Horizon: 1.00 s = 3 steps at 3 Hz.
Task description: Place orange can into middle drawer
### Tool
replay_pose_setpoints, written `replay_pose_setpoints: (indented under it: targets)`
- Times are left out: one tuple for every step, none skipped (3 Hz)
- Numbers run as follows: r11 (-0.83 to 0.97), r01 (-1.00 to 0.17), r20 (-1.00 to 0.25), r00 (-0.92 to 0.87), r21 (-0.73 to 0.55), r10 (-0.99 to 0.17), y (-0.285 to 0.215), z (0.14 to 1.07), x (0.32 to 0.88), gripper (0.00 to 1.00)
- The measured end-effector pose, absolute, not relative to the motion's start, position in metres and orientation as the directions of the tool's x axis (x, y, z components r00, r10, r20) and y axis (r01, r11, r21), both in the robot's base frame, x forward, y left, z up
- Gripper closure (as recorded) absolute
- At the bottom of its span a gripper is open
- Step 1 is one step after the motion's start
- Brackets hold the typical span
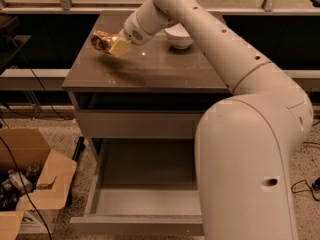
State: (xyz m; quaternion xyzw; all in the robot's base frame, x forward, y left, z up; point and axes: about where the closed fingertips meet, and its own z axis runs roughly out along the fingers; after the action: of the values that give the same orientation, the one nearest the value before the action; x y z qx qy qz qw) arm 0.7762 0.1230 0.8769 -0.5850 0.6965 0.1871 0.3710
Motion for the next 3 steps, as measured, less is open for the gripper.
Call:
replay_pose_setpoints:
  targets:
    - [0.263, -0.950, -0.742, -0.053, -0.169, -0.669, 0.102, 0.880, 0.762, 1.00]
    - [0.228, -0.959, -0.746, -0.027, -0.168, -0.665, 0.076, 0.882, 0.727, 1.00]
    - [0.160, -0.966, -0.751, 0.047, -0.201, -0.659, 0.040, 0.885, 0.679, 1.00]
